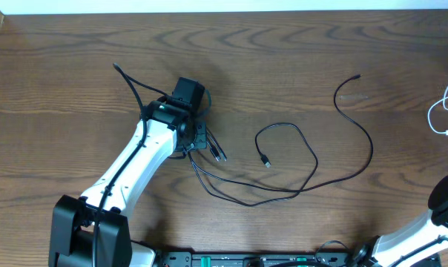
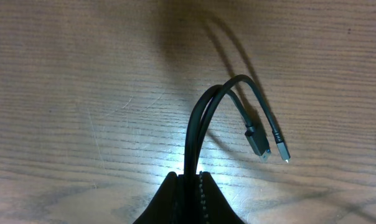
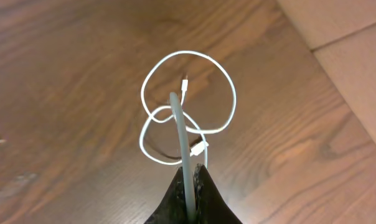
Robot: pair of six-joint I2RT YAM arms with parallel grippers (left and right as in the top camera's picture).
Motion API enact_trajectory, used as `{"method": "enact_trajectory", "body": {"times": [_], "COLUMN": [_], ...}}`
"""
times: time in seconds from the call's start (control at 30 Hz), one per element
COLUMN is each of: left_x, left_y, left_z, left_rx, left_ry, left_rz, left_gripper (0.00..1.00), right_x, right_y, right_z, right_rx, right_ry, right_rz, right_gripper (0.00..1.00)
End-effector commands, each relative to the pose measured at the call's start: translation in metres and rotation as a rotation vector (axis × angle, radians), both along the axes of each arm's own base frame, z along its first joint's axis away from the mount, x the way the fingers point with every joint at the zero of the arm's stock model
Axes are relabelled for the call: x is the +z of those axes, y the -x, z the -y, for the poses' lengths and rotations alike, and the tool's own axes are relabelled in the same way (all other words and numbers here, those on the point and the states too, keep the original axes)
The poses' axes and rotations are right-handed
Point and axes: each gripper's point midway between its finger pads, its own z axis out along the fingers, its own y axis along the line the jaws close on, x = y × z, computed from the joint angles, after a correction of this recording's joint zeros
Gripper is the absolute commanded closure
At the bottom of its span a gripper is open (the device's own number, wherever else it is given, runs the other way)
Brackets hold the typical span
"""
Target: Untangle cables
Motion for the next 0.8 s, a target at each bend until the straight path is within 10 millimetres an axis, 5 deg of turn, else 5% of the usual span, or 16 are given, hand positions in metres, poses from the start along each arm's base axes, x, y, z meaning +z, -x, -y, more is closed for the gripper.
{"method": "enact_trajectory", "body": {"times": [0.0,0.17,0.33,0.5,0.77], "left_x": [-0.003,-0.003,-0.003,-0.003,-0.003], "left_y": [0.002,0.002,0.002,0.002,0.001], "left_z": [-0.003,-0.003,-0.003,-0.003,-0.003], "left_rx": [0.007,0.006,0.006,0.006,0.007], "left_ry": [-0.01,-0.01,-0.011,-0.01,-0.008], "left_rz": [-0.012,-0.012,-0.012,-0.012,-0.008], "left_gripper": [0.92,0.92,0.92,0.92,0.92], "right_x": [-0.012,-0.031,-0.035,-0.038,-0.034], "right_y": [0.006,0.009,0.006,-0.004,-0.025], "right_z": [0.01,0.007,0.0,-0.018,-0.094], "right_rx": [-0.027,-0.028,-0.007,0.048,0.225], "right_ry": [0.024,-0.011,-0.05,-0.151,-0.507], "right_rz": [-0.063,-0.117,-0.104,-0.051,0.08], "right_gripper": [0.99,0.93,0.65,0.53,0.41]}}
